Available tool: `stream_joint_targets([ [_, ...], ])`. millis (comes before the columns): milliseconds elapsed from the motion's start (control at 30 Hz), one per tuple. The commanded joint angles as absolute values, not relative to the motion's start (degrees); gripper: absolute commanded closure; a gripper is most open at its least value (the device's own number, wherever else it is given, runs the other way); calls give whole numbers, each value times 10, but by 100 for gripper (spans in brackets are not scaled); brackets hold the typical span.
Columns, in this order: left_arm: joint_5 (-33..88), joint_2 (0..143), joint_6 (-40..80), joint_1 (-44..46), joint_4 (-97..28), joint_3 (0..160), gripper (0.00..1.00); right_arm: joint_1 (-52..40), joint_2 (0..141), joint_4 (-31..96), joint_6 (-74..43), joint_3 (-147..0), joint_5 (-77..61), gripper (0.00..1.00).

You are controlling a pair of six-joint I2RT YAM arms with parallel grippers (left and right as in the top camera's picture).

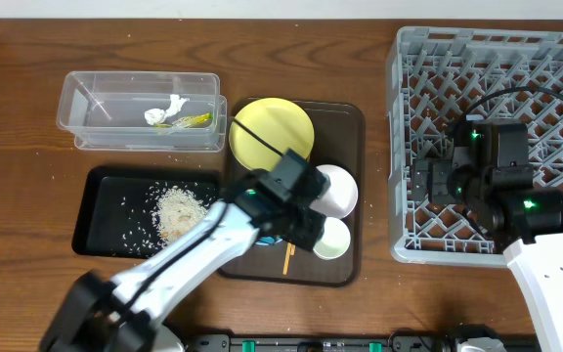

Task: Sort waste into correct bins and load items into the dishwasher rack
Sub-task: 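Grasp white cup with left gripper and lift it, then hand white cup from left gripper to right gripper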

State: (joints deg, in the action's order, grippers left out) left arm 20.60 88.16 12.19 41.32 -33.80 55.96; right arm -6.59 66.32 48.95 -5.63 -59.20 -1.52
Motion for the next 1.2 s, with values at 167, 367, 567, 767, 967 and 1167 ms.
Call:
stream_joint_targets([
  [167,203,948,158,429,-335,557,88,-63,663,490,-51,-603,-15,1],
  [367,222,889,166,421,-335,568,94,-63,663,486,-51,-603,-13,1],
  [567,240,784,182,361,-337,569,94,-63,663,455,-51,-603,18,1],
  [767,336,734,213,224,-292,569,94,-63,665,386,-51,-603,-25,1],
  [967,505,778,308,115,-218,565,94,-63,689,373,6,-603,-290,1],
  [1167,704,864,344,113,-172,565,94,-71,742,415,109,-602,-507,1],
])
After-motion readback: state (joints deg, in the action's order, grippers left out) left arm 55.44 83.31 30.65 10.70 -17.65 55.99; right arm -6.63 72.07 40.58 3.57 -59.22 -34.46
